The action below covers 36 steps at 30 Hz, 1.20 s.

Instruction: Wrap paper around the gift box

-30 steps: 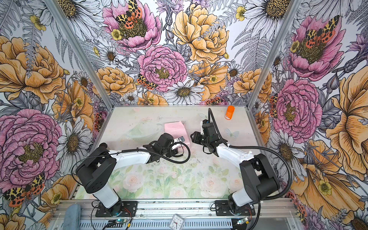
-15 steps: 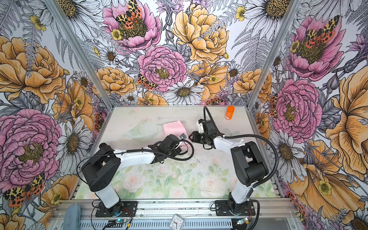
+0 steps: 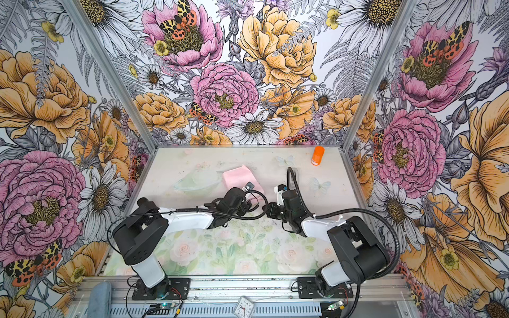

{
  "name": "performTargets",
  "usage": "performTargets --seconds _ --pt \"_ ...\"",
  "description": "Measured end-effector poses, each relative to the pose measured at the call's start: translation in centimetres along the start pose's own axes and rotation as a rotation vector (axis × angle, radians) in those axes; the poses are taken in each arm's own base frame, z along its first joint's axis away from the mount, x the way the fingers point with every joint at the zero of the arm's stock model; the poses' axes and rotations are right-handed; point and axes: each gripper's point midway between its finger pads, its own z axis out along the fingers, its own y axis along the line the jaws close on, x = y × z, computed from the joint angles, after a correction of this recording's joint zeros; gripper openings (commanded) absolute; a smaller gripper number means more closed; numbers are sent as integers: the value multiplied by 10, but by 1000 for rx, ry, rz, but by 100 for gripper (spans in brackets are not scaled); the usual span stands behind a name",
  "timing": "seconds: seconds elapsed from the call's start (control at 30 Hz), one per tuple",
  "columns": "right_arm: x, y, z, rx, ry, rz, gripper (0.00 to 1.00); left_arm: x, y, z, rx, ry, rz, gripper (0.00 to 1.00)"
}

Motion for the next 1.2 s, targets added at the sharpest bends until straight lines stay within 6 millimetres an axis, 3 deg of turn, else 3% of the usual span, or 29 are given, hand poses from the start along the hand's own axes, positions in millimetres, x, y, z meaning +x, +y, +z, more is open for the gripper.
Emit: performTargets --seconds 0.3,0.53,0.77,1.2 --pt "-11 -1 30 -23 -37 37 6 -1 0 0 0 -8 -18 74" --pt "-30 15 38 -74 -87 25 4 -2 0 0 5 -12 -24 74" --pt "-33 13 45 -75 -96 32 3 -3 -2 1 14 -18 -26 76" --pt "-39 13 49 -76 -111 47 2 -2 -7 -6 65 -58 6 99"
